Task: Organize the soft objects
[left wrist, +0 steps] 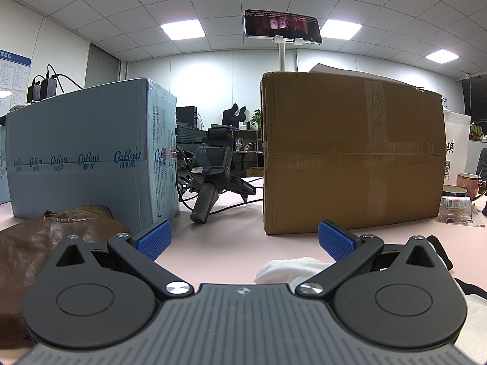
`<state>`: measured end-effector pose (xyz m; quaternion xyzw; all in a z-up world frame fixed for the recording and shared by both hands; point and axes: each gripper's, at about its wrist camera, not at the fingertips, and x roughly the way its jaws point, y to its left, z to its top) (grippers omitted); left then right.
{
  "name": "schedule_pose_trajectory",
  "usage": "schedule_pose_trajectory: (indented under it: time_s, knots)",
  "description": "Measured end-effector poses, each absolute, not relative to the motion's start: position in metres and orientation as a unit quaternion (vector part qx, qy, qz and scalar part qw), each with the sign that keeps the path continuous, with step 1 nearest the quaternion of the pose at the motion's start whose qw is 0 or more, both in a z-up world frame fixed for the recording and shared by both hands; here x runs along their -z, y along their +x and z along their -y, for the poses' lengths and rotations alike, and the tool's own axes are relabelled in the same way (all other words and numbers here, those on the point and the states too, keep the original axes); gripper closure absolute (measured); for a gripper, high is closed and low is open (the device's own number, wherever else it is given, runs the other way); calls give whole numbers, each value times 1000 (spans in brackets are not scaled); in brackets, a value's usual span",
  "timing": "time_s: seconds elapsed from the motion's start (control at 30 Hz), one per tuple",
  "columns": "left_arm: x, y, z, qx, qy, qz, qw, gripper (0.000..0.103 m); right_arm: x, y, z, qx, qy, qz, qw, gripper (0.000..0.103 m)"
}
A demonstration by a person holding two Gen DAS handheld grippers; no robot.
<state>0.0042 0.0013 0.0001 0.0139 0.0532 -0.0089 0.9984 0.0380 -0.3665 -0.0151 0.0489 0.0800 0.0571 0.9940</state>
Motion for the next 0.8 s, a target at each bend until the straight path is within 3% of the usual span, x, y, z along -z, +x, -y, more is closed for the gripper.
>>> schedule_pose_trajectory:
  time_s: [0.53, 0.8]
  knots:
    - [-1, 0, -10, 68, -21, -49, 996, 0, 11, 17, 363, -162, 50, -21, 985, 0]
    - [-5, -16, -3, 80, -22, -60, 995, 0, 5, 1, 346, -169, 32, -30, 985, 0]
